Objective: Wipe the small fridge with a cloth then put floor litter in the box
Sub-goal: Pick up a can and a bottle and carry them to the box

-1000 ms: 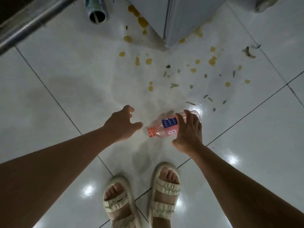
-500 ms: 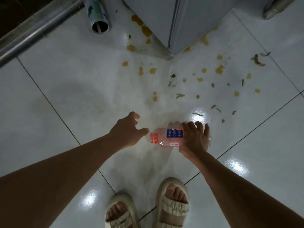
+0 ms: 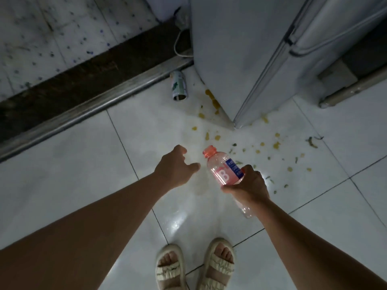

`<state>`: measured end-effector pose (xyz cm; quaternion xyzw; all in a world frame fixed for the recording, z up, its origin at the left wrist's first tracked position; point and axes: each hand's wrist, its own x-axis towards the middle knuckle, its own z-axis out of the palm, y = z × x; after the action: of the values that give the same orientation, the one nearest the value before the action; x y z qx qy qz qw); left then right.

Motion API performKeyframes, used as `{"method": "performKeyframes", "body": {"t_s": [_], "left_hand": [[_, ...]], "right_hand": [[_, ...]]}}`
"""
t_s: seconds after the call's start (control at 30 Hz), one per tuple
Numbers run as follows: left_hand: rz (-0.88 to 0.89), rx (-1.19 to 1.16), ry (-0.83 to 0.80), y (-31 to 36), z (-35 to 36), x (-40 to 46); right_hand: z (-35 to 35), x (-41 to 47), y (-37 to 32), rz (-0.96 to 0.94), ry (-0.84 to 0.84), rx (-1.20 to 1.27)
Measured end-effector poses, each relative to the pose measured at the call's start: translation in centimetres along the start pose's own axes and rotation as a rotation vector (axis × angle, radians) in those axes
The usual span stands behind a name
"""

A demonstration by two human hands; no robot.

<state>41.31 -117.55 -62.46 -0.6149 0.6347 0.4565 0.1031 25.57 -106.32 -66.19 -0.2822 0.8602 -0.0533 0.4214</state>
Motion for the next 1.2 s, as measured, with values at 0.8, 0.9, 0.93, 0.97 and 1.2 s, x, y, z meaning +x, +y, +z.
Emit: {"method": "performKeyframes", "body": {"t_s": [0.8,0.9,0.93,0.97,1.2], "left_hand": [[0.063,0.133,-0.149,-1.1,-14.1,17.0],[0.108,0.207,-0.127,-1.5,-13.6,21.0],[0.12,0.223,-0.117,-1.6,-13.2,22.5],[0.132,0.239,-0.105,-1.7,-12.8,24.0],[0.208,0.38,-0.01,-2.2,-9.6,33.1]], "right_hand": [[4.2,6.4,-18.7,0.29,0.225,0.445],[5.8,8.9,-19.1,0.304,0.252,0.51],[6.4,9.9,-19.0,0.3,0.258,0.517],[6.9,10.9,-18.8,0.294,0.261,0.518],[10.9,18.2,-16.9,0.278,0.308,0.565]]}}
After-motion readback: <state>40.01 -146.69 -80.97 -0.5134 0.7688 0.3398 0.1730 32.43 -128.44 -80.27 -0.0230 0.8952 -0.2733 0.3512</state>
